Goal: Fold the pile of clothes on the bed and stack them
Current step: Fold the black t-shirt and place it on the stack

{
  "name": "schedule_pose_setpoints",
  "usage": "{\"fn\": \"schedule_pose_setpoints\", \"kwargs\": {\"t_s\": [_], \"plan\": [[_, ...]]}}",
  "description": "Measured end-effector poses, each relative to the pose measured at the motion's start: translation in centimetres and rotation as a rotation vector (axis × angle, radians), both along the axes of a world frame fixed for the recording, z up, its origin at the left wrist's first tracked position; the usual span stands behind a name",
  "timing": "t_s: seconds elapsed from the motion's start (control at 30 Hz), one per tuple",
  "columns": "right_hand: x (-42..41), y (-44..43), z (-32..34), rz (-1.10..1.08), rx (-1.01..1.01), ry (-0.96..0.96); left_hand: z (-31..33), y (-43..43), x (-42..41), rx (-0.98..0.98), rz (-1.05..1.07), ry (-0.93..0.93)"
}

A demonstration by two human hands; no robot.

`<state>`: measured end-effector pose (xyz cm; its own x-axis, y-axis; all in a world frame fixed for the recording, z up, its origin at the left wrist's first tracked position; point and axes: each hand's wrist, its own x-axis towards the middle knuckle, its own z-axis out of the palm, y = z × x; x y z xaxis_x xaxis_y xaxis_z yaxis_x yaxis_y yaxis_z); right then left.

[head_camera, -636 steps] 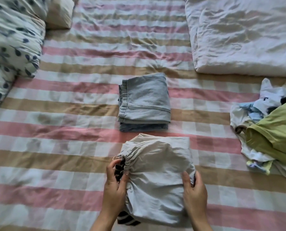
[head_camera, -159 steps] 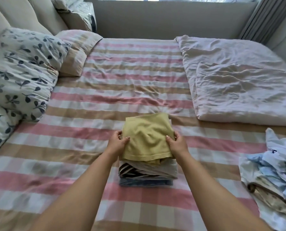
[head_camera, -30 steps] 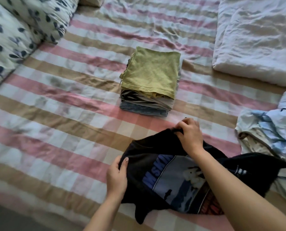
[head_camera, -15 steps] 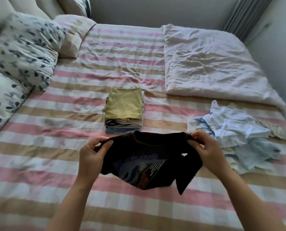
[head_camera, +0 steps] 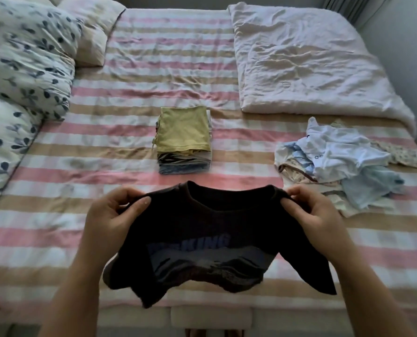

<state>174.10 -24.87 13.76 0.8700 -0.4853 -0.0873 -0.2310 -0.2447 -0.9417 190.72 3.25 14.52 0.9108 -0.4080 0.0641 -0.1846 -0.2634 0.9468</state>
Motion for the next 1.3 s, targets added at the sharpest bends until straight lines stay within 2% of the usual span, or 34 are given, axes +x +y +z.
{"fn": "schedule_pose_setpoints", "kwargs": {"t_s": [0.13,0.23,0.37,0.6,0.83,0.97,1.07,1.17,1.3], "plan": [[2.6,-0.2,-6.9,-0.052,-0.095,0.124,-8.5,-0.8,2.2,0.132,-0.001,0.044],[4.7,-0.7,-12.5,-0.113,-0.145,0.168,-15.0,-1.9,3.6,0.279,0.033,-0.006],[8.5,-2.9,-20.1,-0.106,-0.321,0.272,-22.4,-4.2,6.7,0.422,0.042,-0.097],[16.8,-7.7,-31.6,-0.123,-0.581,0.349,-32.4,-8.2,15.0,0.654,0.002,-0.279],[20.3,-8.3,-38.1,-0.096,-0.641,0.483,-38.4,-9.8,17.2,0.85,-0.03,-0.232],[19.0,-8.5,-37.4,-0.1,-0.653,0.424,-37.5,-10.9,16.1,0.834,0.011,-0.362],[15.8,-9.4,-36.0,-0.192,-0.642,0.411,-35.9,-14.1,13.8,0.634,-0.089,-0.399],[11.1,-10.1,-35.3,-0.292,-0.584,0.511,-34.6,-19.0,10.8,0.525,-0.274,-0.412],[6.9,-10.0,-35.3,-0.396,-0.507,0.678,-34.4,-25.4,7.3,0.43,-0.403,-0.407]]}}
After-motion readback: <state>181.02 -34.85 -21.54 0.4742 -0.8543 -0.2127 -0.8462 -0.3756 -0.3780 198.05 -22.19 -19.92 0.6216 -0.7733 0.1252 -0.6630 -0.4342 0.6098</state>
